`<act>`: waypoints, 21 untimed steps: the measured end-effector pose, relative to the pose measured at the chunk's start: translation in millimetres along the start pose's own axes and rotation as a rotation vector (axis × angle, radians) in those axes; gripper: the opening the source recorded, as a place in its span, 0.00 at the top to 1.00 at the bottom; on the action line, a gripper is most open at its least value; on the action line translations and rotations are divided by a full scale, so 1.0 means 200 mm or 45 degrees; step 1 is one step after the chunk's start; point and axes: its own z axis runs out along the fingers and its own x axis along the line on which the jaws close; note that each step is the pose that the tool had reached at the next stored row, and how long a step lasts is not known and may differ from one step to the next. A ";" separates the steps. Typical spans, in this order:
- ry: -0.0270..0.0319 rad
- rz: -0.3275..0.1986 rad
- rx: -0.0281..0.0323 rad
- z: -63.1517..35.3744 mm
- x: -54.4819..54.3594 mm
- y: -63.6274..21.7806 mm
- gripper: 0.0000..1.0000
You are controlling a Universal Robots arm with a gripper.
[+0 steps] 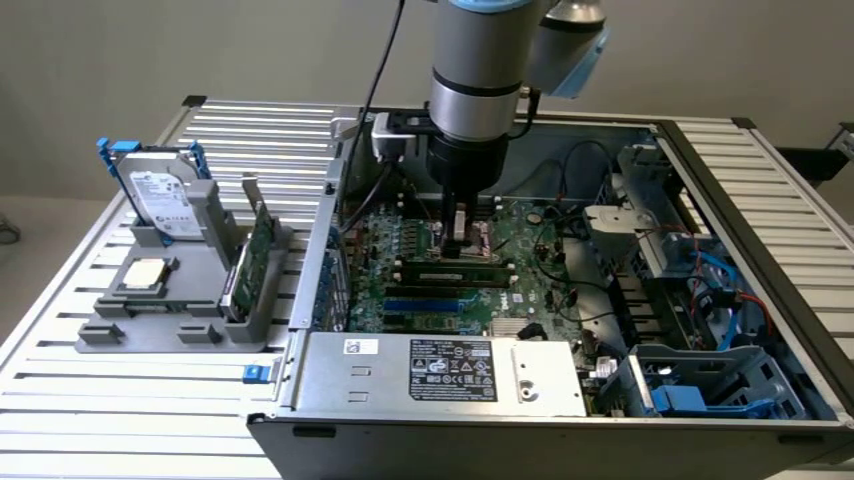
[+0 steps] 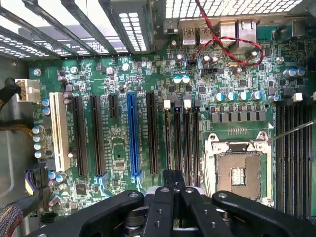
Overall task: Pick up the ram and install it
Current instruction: 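Press down the ram until it locks into place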
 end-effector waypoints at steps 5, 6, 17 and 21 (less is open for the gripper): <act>-0.0001 0.000 0.0001 0.026 -0.01 0.002 0.89; 0.0000 0.000 0.0001 0.032 -0.01 0.002 0.89; 0.0000 -0.001 0.0000 0.083 -0.02 0.002 0.89; 0.0002 -0.001 -0.0001 0.091 -0.02 0.002 0.89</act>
